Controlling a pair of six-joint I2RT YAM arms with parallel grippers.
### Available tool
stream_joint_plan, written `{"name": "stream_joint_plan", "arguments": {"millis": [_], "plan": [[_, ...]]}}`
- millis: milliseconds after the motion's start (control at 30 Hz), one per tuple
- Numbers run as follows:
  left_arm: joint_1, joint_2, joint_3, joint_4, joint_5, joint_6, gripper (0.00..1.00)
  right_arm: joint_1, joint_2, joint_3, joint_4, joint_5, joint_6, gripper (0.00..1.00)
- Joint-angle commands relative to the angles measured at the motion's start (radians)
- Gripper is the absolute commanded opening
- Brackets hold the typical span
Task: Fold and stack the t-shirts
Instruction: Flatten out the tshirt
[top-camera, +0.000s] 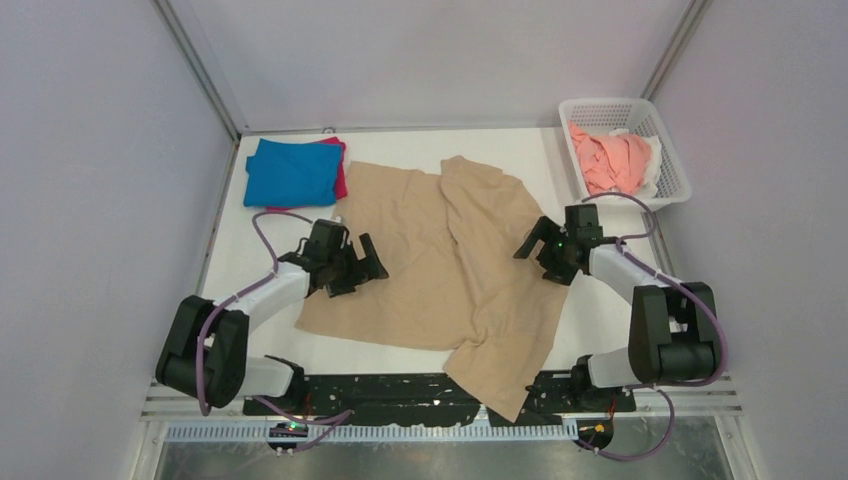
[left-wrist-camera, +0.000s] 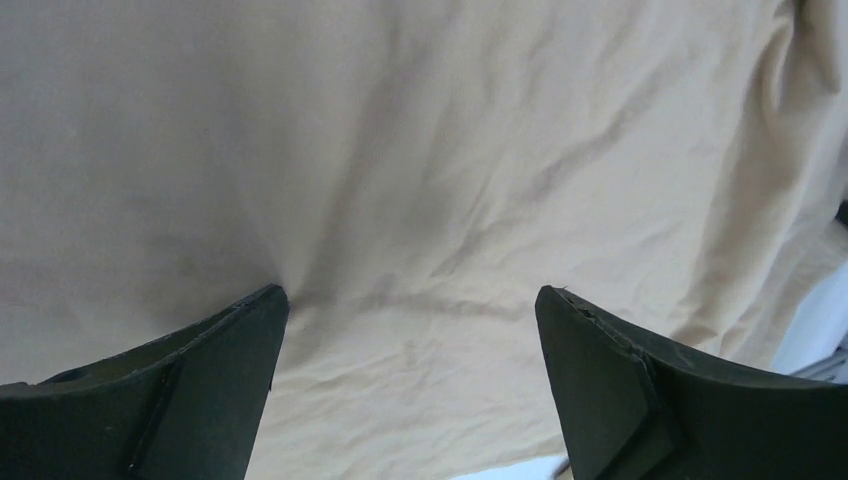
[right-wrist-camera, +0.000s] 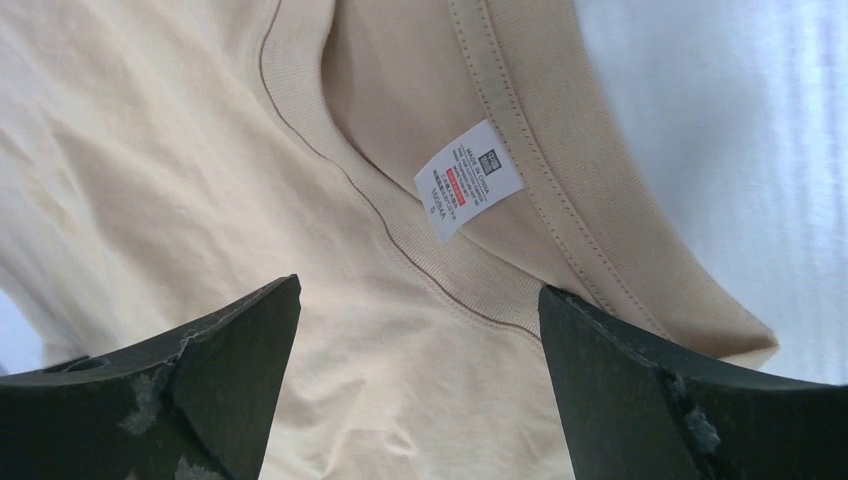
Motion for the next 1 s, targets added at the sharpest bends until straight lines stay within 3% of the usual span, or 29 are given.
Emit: {"name": "stream_joint_plan", "arguments": {"millis": [0,133,300,467,567,733,867,967], "plan": [[-0.087,0.029,-0.121,-0.141,0.133,-0.072,0.99,-0.14,-0.023,-0.066,-0.118,0.032,-0.02,0.95],[-0.167,0.009,-0.124,-0.229,0.094,-0.088,0.99,-0.209,-0.088,-0.069,-0.12,0.06,-0.024,0.95],[-0.173,-0.137,-0.151,-0.357,0.051,-0.071,0.99,-0.219,-0.088,0.048,-0.179,0.078,-0.069,0.95],[-0.171,-0.32,-0.093,-0.525,-0.079,-0.055,0.99,-0.048,-0.134,0.17,-0.213,0.259,-0.12,0.95],[-0.17,-0.372,-0.05,-0.522,-0.085,-0.028,0.99,-0.002,-0.101,0.293,-0.198,0.239,-0.153,0.95],[-0.137,-0.282,0.112,-0.386,-0.141,0.031,0.99,0.063,0.124,0.567,-0.091,0.165,-0.241,0.95],[-0.07,-0.133,0.244,-0.289,-0.184,0.073,0.99,0.068,0.431,0.942,-0.201,0.137,-0.363,0.95],[0.013,0.006,0.342,-0.25,-0.119,0.077,0.99,0.065,0.673,1.197,-0.317,0.125,-0.457,0.95]]}}
